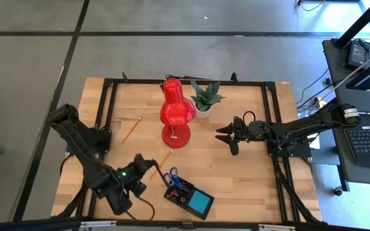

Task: Pick and place office supplies into organizer
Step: Put the black pen into the black desk organizer

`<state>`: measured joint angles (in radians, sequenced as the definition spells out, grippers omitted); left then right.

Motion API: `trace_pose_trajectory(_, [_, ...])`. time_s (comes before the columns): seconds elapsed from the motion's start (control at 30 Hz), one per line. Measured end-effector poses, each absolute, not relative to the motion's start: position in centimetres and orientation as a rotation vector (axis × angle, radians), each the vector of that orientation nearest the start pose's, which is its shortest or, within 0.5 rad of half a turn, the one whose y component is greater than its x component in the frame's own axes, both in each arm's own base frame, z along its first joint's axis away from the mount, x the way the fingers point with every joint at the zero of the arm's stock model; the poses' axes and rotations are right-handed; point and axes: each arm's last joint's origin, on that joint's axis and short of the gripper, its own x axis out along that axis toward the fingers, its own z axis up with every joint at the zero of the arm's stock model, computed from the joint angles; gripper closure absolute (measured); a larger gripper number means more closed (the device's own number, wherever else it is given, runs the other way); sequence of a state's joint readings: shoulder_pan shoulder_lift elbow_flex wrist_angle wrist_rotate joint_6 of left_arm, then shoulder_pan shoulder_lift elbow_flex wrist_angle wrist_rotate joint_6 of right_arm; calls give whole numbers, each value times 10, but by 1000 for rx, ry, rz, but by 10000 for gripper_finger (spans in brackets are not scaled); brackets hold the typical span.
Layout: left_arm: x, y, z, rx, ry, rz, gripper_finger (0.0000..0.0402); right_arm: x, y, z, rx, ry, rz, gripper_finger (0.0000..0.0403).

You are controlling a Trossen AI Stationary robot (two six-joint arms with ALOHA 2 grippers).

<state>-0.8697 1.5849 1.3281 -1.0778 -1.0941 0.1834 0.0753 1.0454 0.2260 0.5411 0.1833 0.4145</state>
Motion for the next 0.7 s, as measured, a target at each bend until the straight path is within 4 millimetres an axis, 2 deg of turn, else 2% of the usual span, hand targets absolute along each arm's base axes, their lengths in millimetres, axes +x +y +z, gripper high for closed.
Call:
trace_pose_trajectory(0.23, [232, -220, 280, 1766, 721, 287, 376, 191, 9, 167, 375, 249, -163, 238])
trace_pose_trajectory(0.5, [263, -227, 257, 2035, 832, 385, 375, 191, 9, 167, 378, 249, -163, 238])
trace_pose_trajectory(0.7, [272, -232, 234, 2106, 872, 359, 375, 191, 9, 167, 379, 249, -164, 238])
